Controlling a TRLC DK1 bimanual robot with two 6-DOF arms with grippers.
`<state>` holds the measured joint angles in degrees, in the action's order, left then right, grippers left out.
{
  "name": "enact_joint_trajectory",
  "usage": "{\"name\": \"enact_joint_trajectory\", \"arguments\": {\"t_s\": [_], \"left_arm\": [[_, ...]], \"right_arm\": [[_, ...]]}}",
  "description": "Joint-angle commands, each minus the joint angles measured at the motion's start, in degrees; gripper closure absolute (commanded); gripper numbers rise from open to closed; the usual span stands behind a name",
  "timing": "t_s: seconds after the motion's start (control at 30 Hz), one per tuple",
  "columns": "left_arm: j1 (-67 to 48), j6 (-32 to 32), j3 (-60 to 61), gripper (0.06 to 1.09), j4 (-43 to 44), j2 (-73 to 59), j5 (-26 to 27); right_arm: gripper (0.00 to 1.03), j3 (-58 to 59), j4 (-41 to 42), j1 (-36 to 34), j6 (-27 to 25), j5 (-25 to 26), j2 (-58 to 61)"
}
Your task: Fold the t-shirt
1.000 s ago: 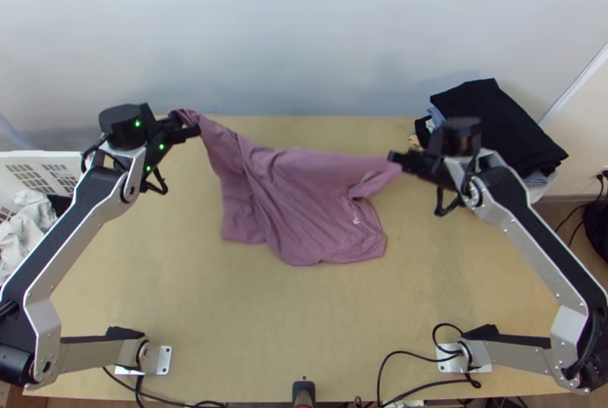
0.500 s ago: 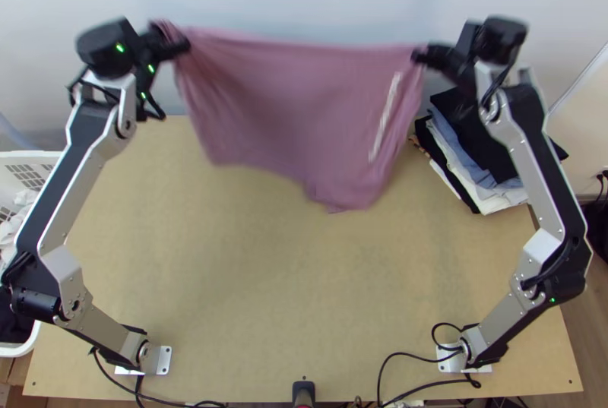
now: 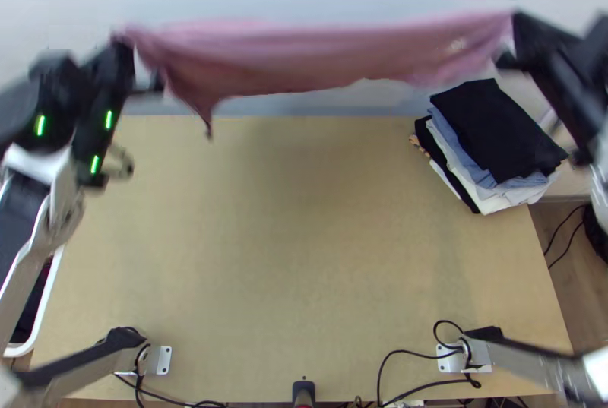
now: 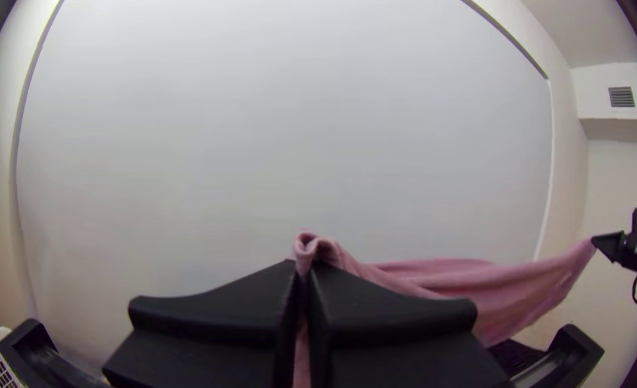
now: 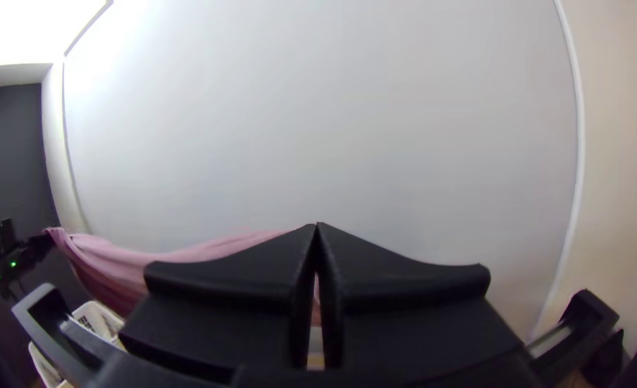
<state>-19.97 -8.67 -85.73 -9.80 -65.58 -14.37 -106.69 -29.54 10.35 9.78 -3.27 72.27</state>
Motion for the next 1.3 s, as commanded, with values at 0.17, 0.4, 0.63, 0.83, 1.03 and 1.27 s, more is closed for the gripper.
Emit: {"name": "enact_joint_trajectory", "arguments": {"t_s": [0.17, 0.4, 0.63, 0.83, 1.03, 1.27], "left_arm": [[-1.9, -0.7, 30.5, 1.05, -13.4, 20.7, 11.5], [-3.1, -5.0, 37.3, 1.05, -19.7, 24.5, 18.8], [-3.0, -5.2, 44.3, 1.05, -16.3, 21.7, 22.1], [-3.3, -3.9, 45.1, 1.05, -7.8, 10.2, 22.5], [-2.4, -0.7, 46.6, 1.00, -2.1, 3.1, 23.6], [4.7, 0.7, 40.9, 0.16, -7.0, -6.9, 27.9]], "right_arm": [[1.00, 21.0, -6.1, 0.7, -4.3, -1.3, -15.4], [1.00, 26.2, -6.9, 1.8, -4.1, -1.6, -18.1], [1.00, 35.9, -6.2, 2.9, -3.5, -2.1, -18.6], [1.00, 48.4, -2.0, 6.3, 0.3, -2.3, -17.3], [1.00, 52.6, -0.7, 6.4, 2.3, -2.3, -15.9], [1.00, 54.1, 0.2, 6.4, 2.8, -2.3, -15.8]]}}
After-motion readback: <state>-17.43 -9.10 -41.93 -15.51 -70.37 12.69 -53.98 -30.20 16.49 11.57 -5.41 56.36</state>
